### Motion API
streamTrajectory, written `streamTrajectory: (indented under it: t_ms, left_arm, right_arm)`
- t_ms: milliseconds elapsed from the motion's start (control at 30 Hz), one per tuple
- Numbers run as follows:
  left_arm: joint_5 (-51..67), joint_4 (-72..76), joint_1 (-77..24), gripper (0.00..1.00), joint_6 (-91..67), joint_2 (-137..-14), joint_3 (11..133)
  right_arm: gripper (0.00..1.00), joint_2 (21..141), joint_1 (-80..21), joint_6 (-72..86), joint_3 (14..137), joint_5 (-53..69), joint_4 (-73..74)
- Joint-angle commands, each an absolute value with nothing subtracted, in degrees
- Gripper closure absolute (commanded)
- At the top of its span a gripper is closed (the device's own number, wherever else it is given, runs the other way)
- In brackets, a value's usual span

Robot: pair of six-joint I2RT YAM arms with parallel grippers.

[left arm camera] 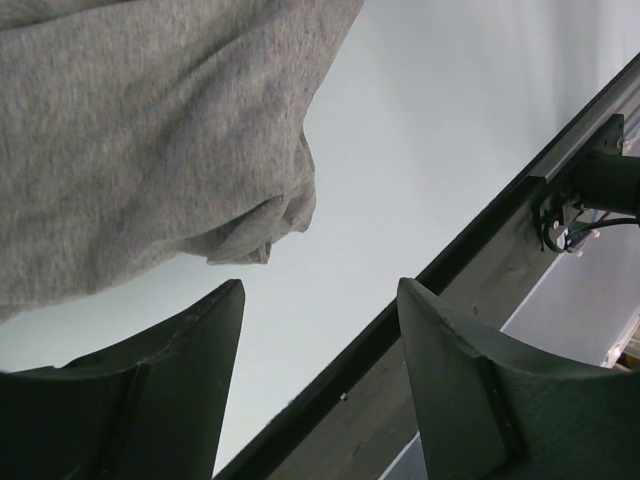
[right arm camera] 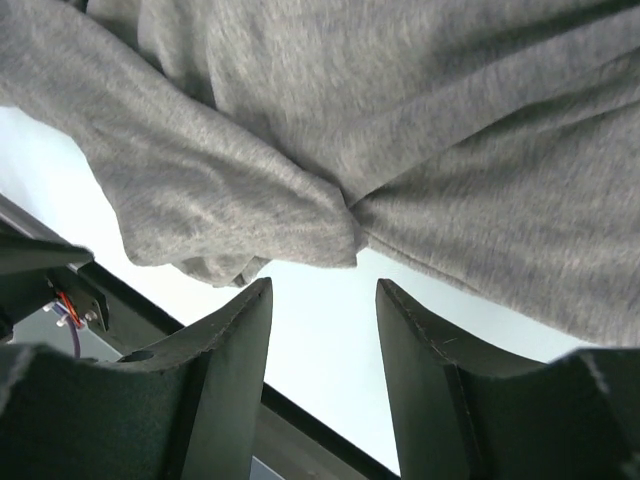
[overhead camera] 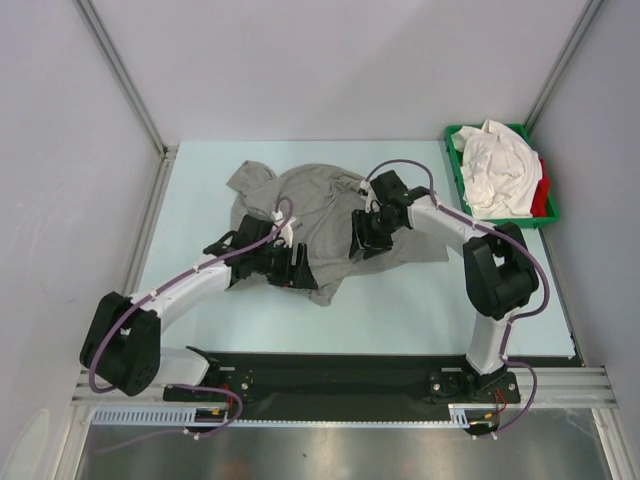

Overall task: Fold and stack the t-shirts
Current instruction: Flatten the tshirt out

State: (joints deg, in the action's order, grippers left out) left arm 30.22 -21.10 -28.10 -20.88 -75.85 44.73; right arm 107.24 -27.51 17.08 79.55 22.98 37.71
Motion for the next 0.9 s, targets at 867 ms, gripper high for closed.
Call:
streamTrajectory:
  t_ms: [867]
  left_arm:
    - [32.87,-10.28,-30.06,0.3,-18.1,-85.61,43.95]
  right_arm:
    - [0.49,100.2,-26.28,16.96,72.86,26.89,33.22]
